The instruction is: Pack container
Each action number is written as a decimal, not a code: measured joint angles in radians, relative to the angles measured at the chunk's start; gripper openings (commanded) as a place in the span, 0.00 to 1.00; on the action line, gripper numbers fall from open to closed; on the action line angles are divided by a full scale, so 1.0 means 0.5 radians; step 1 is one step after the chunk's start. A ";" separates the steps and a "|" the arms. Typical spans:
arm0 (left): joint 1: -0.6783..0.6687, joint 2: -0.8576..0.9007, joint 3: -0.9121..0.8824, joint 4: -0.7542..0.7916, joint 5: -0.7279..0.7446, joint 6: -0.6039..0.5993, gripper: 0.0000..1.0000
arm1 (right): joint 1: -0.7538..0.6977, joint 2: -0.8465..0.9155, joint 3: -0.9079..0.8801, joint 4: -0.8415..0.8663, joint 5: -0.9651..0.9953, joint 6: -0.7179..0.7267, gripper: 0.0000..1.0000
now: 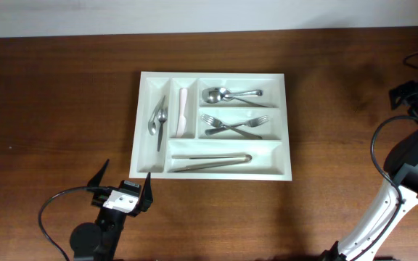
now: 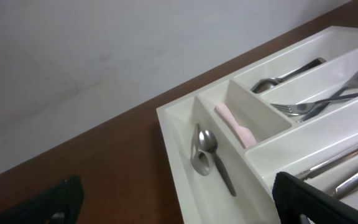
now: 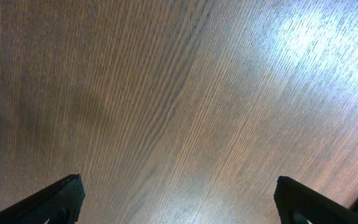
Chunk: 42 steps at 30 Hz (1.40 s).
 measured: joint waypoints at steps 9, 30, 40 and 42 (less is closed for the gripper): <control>0.000 0.000 0.000 0.000 0.000 -0.001 0.99 | 0.000 0.000 0.000 -0.001 0.000 -0.001 0.99; 0.000 0.000 0.000 0.000 0.000 -0.001 0.99 | 0.000 0.000 0.000 0.000 0.000 -0.001 0.99; 0.000 0.000 0.000 0.000 0.000 -0.001 0.99 | 0.010 -0.078 -0.047 0.211 0.054 0.003 0.99; 0.000 0.000 0.000 0.000 0.000 -0.001 0.99 | 0.031 -0.202 -0.147 0.407 0.061 0.004 0.99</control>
